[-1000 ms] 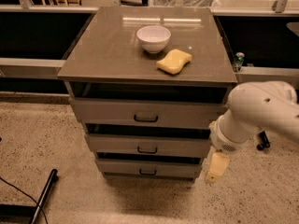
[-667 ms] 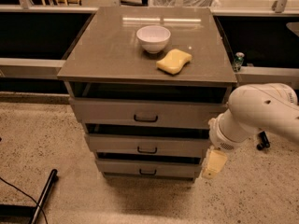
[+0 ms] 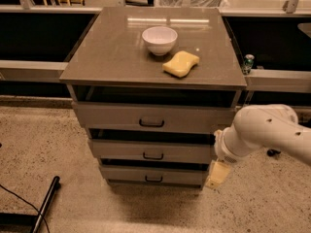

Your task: Open middle drawer

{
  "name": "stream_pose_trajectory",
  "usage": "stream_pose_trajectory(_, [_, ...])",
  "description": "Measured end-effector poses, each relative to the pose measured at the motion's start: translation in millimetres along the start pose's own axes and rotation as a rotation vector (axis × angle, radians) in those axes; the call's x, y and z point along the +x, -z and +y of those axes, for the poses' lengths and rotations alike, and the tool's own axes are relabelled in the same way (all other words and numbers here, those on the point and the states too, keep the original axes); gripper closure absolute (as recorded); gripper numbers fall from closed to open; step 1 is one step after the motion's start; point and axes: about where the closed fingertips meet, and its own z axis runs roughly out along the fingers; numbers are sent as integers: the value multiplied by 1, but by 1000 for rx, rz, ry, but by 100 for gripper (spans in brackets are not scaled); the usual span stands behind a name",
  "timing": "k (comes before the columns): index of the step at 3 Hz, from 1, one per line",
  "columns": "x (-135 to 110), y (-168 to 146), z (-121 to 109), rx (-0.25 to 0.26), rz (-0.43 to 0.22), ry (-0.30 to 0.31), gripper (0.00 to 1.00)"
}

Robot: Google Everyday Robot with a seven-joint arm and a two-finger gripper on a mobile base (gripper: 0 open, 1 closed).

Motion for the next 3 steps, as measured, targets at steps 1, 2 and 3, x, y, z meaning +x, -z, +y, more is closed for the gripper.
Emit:
stream_pose_trajectory(1, [15, -56, 8, 28, -43, 8, 0])
stream_pose_trajectory(2, [17, -83, 5, 82, -89, 28, 0])
stream_pose_trajectory(3, [13, -82, 0, 100, -102, 29, 0])
